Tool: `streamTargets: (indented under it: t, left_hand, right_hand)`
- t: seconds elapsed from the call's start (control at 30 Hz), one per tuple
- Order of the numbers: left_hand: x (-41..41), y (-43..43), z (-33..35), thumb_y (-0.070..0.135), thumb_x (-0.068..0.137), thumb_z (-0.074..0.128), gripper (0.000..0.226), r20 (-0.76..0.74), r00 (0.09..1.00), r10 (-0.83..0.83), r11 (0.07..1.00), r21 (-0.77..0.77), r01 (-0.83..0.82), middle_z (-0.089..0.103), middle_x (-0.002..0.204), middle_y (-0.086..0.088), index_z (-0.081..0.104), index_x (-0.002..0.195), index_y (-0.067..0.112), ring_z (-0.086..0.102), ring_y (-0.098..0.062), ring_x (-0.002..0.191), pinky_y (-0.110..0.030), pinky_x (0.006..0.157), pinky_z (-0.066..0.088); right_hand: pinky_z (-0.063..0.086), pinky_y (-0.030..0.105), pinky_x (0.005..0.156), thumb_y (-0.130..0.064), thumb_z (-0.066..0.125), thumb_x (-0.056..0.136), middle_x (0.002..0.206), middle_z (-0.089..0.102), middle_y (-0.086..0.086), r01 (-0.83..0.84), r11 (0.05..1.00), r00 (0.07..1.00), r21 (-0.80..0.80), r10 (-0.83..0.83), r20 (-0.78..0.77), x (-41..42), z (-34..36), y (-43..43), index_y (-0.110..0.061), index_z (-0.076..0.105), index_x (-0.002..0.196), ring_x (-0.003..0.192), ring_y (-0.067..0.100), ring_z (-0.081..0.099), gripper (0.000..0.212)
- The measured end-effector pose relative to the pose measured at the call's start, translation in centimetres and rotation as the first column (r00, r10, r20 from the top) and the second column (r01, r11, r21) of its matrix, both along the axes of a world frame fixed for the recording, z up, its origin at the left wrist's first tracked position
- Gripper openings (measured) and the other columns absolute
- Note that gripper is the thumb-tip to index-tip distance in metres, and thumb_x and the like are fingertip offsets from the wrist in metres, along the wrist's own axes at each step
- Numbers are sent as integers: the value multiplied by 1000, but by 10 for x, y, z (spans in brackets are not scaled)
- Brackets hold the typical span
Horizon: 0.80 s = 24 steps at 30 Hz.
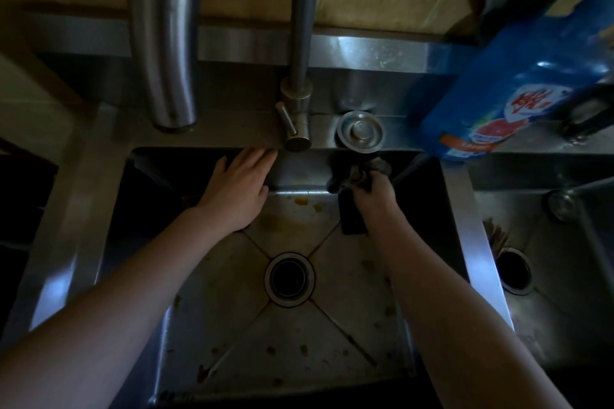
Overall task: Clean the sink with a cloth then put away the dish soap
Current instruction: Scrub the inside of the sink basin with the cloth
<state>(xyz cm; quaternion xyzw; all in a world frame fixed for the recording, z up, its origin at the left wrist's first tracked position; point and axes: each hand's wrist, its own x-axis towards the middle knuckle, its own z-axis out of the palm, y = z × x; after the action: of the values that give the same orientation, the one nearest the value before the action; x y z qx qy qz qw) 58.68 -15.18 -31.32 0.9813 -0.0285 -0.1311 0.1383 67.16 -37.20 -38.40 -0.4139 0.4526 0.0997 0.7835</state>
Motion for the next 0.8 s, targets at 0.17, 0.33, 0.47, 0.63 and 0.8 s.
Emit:
streamTargets:
  t: [0.17, 0.33, 0.47, 0.63, 0.8]
  left_hand:
    - [4, -2, -5, 26, 96, 44, 62, 6, 1000, -9, 1000, 14, 9, 10, 157, 2, 12, 149, 23, 11, -19, 143, -47, 113, 16]
    - [1, -4, -6, 25, 95, 45, 63, -1, 1000, -9, 1000, 28, 9, 6, 158, 1, 13, 149, 22, 7, -20, 144, -48, 114, 17]
    - [1, -6, -4, 25, 96, 43, 62, -24, 1000, 9, 1000, 16, -9, 4, 158, 1, 11, 149, 22, 5, -20, 144, -49, 115, 15]
    - [-1, -9, -2, 26, 96, 43, 63, -37, 999, 19, 1000, 7, -19, 3, 158, -1, 10, 149, 23, 4, -21, 145, -48, 115, 13]
    - [-4, -12, -2, 27, 96, 42, 63, -50, 999, 20, 1000, 5, -20, 2, 158, -1, 9, 149, 24, 1, -21, 145, -49, 116, 12]
  right_hand:
    - [51, 21, 42, 4, 41, 95, 76, 52, 11, -5, 974, 1000, 224, 10, -23, -10, -1, 31, -7, 50, 84, 67, 19, 52, 18]
    - [49, 29, 65, 1, 47, 93, 87, 58, 12, -48, 987, 999, 156, 46, 15, -11, 5, 27, -8, 51, 110, 76, 22, 57, 20]
    - [49, 25, 63, -3, 49, 93, 90, 60, 10, 50, 996, 998, 78, -53, 28, -10, 16, -6, -10, 50, 125, 78, 19, 58, 32]
    - [48, 12, 53, -2, 57, 88, 79, 59, -1, -147, 983, 986, -112, 154, 59, -9, 25, -52, -8, 59, 101, 61, 4, 61, 15]
    - [52, 35, 83, -1, 52, 90, 105, 65, 15, -619, 243, 580, -747, 782, -226, -10, 28, -69, -2, 61, 112, 97, 27, 64, 24]
